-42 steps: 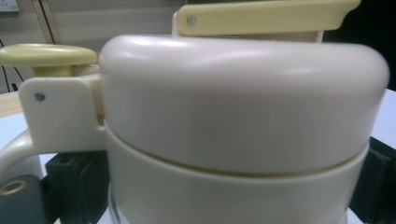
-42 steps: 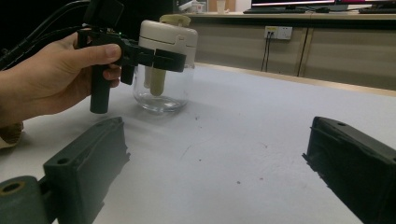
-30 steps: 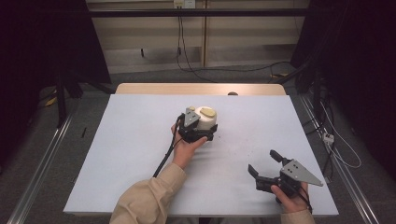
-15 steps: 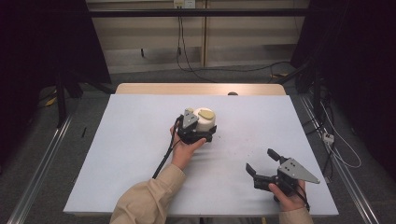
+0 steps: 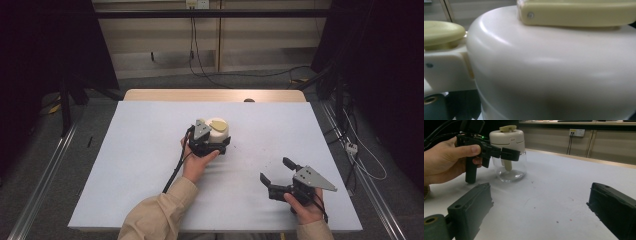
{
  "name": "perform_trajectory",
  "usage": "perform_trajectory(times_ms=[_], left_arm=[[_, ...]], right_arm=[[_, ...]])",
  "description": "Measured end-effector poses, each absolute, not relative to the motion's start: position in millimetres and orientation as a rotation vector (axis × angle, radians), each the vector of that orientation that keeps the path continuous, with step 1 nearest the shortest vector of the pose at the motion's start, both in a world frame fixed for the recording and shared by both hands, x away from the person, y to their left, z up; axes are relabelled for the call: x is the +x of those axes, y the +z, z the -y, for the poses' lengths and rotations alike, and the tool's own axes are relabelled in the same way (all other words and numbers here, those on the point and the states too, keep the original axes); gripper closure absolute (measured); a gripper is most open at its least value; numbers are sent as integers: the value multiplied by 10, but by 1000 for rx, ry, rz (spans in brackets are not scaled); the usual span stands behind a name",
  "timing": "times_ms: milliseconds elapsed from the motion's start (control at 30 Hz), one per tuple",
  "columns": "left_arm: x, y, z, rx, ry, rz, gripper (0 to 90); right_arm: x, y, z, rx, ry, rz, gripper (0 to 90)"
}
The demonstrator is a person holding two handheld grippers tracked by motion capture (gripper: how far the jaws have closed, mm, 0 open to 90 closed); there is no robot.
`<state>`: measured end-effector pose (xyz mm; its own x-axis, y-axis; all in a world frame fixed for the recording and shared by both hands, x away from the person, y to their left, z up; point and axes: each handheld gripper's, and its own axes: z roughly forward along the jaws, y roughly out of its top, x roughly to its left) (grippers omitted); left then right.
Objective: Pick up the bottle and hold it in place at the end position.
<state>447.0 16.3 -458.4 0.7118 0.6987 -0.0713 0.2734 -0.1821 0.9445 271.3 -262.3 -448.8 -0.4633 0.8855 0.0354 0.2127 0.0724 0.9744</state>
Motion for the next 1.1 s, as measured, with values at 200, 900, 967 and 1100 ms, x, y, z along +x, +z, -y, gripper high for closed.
perform_trajectory(times_ms=[200,900,967,1100], left_arm=[[4471,-4583,-163,1764,457,-774,51],[4466,-4587,-159,1766,466,-771,51],[4467,-4587,-159,1767,465,-771,51],[4467,-4587,-160,1768,465,-770,51]], right_arm=[[2829,-4488,2570,1098,1425,-1761,45],[3207,-4288,2361,1132,1458,-1842,104],[3232,-4274,2336,1138,1469,-1847,104],[3280,-4268,2296,1135,1474,-1856,102]])
